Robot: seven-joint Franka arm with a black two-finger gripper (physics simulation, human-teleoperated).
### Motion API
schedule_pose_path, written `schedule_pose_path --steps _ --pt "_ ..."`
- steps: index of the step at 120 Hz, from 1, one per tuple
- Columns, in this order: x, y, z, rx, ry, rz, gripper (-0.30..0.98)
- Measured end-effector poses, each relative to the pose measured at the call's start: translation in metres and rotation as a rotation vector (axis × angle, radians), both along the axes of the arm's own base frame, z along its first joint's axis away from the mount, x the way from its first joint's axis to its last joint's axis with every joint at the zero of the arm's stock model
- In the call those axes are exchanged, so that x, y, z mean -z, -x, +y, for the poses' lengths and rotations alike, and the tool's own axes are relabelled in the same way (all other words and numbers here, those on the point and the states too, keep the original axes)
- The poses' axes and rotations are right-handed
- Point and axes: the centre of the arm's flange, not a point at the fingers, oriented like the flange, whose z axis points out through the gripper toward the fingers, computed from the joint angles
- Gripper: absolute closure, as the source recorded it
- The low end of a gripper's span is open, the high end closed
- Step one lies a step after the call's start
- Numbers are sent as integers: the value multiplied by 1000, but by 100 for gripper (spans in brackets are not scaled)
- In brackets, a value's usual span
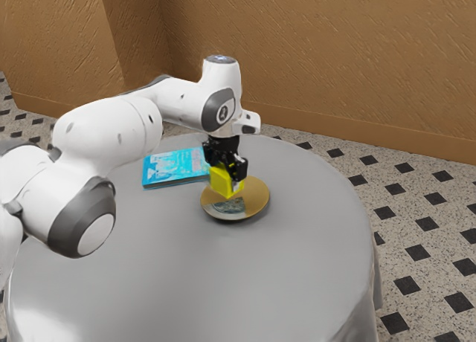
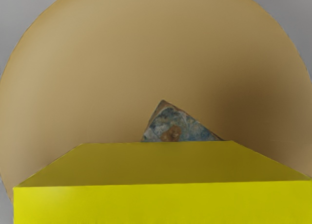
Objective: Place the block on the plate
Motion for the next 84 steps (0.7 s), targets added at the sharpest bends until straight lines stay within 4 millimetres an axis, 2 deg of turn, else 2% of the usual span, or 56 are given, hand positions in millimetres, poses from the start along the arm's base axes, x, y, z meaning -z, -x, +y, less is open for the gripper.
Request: schedule_pose_path --steps 20,42,60,74,84 --pt "14 -2 -2 -5 -9 12 34" --pt "15 -2 -2 -8 -14 15 17" --pt "15 -2 -2 -10 -14 16 8" --pt "4 -2 -1 -11 -10 5 5" --pt "-20 0 -3 -7 -5 -19 3"
